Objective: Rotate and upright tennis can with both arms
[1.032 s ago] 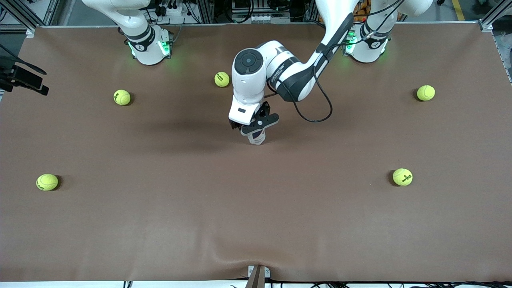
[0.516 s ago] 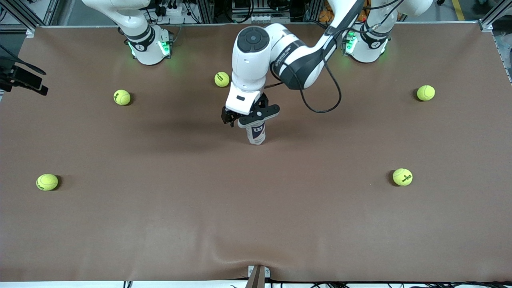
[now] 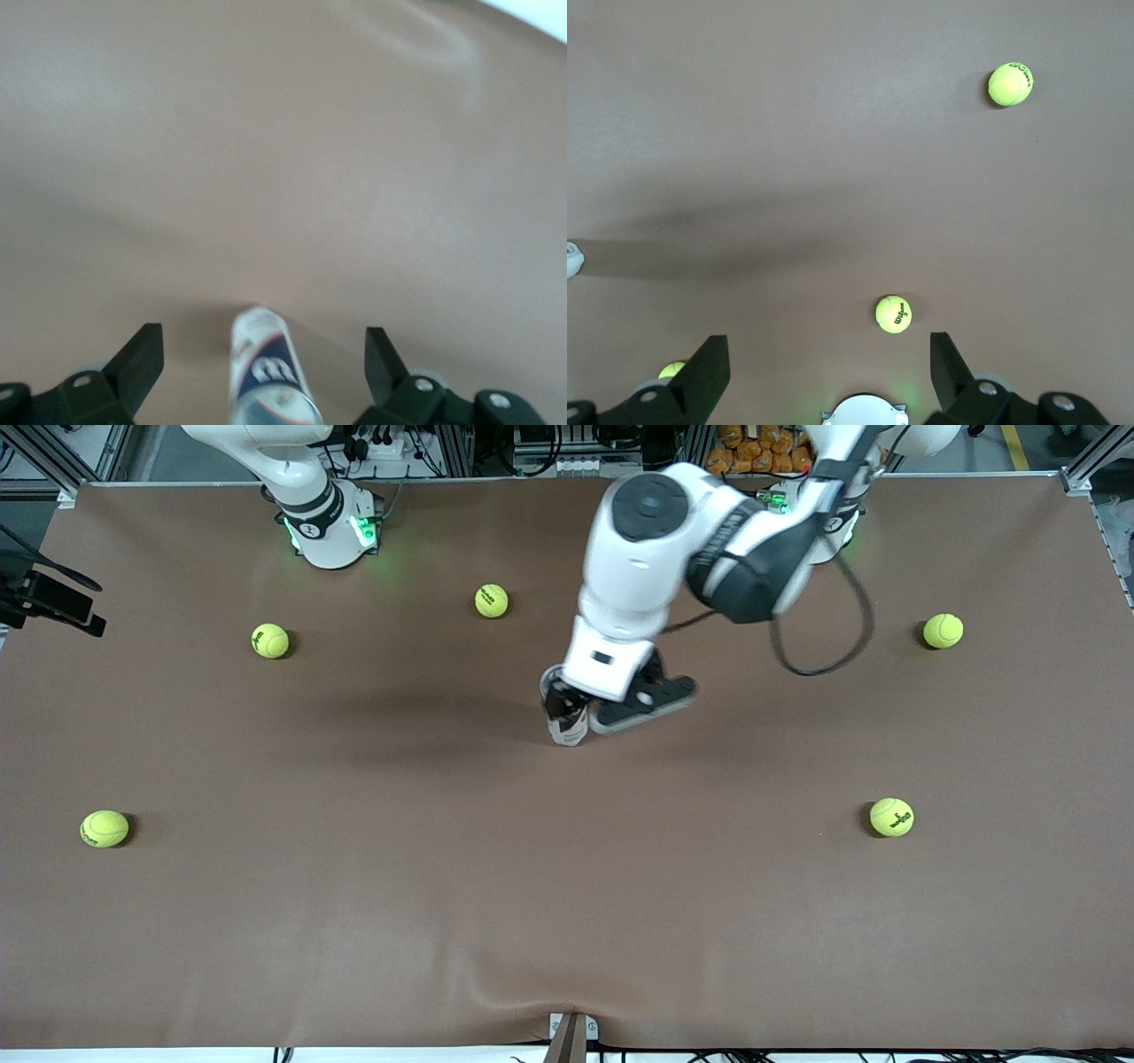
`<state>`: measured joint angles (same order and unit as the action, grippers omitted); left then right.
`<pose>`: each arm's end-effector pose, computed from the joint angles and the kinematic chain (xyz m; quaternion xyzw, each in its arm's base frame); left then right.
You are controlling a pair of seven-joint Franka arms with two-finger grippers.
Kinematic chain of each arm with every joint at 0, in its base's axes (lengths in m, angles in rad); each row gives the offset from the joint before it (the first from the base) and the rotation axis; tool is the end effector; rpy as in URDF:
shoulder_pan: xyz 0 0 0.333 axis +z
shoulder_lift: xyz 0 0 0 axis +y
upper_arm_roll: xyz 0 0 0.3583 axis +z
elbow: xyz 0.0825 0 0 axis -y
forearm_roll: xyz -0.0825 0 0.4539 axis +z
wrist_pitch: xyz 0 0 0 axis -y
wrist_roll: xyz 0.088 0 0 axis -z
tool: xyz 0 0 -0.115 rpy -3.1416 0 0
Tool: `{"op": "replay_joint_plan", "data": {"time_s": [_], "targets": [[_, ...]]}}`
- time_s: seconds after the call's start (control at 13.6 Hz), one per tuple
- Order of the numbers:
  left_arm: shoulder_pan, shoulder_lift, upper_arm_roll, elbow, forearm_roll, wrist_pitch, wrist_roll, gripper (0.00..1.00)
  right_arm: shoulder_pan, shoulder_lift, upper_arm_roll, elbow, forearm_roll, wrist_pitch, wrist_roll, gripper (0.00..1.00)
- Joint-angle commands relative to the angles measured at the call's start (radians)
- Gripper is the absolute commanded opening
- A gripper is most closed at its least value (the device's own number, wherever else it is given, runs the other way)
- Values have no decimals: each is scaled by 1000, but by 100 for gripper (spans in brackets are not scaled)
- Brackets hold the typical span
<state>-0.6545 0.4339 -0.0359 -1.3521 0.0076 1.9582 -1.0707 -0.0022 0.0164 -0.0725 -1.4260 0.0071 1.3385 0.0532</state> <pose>0.6150 -0.5004 0.5090 0.9781 0.1895 0.0520 0.0688 0.6020 -0.0437 0.7064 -0.9966 0.0632 0.0519 0.0035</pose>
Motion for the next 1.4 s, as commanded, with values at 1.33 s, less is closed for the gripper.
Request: {"op": "replay_joint_plan", "data": {"time_s": [1.33], "targets": [[641,-248,-326,-13,68,-343,517,100,-5,-3,7,6,-21,2,13,100]]}}
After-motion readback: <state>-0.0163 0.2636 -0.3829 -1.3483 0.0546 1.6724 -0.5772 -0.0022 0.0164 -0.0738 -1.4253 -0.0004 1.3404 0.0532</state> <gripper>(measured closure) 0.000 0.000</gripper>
